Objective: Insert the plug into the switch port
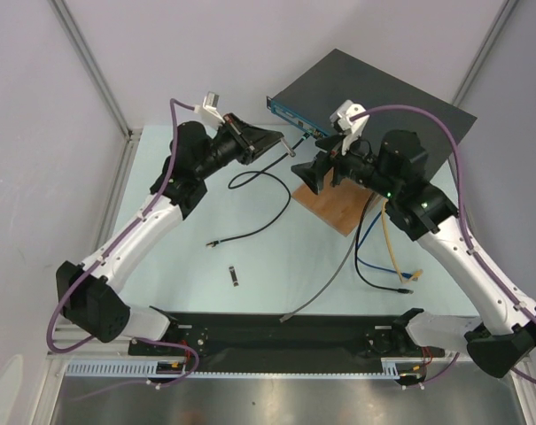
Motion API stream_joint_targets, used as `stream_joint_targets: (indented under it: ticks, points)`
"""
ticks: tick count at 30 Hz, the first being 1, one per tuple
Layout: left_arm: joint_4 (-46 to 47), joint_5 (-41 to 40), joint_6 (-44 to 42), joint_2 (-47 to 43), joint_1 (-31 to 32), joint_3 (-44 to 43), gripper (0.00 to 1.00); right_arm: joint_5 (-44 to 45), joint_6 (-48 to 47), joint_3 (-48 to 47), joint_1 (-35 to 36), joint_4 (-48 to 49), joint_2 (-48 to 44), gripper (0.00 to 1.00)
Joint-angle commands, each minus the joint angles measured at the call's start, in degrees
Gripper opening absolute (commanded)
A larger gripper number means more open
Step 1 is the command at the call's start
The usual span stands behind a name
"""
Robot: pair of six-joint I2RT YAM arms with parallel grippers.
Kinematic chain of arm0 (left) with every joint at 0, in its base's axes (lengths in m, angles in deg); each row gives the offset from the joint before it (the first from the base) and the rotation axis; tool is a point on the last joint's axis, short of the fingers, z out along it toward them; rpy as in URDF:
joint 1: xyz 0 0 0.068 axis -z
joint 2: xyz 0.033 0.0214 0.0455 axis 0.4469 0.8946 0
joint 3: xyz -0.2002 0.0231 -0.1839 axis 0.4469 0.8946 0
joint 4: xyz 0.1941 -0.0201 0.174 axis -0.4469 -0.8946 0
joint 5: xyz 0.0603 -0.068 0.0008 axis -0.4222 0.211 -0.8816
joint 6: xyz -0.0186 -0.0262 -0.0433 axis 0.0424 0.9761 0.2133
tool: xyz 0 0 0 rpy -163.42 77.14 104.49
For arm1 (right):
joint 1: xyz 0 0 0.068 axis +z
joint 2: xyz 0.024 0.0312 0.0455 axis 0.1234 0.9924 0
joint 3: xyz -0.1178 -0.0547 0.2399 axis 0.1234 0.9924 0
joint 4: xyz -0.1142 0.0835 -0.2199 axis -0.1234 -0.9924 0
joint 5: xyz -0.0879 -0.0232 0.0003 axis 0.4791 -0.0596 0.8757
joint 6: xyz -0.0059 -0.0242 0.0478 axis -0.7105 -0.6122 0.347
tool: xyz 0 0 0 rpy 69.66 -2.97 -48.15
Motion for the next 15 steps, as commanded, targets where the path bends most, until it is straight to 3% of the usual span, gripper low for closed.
stream_joint_targets:
  ticks: [1,6,15]
  points:
    - [5.17,-1.33,6.16,-3.30,-0.39,0.19,0.00,2.48,-4.01,-0.30,1.46,4.39,1.48,0.88]
    - [4.55,-0.45,8.00,-4.09,-0.39,1.77,0.00,3.98,-4.98,-2.32,2.69,3.52,4.03,0.86]
    - [3.94,0.43,9.58,-4.62,-0.30,2.48,0.00,3.89,-5.42,-4.52,3.31,5.36,7.28,0.71]
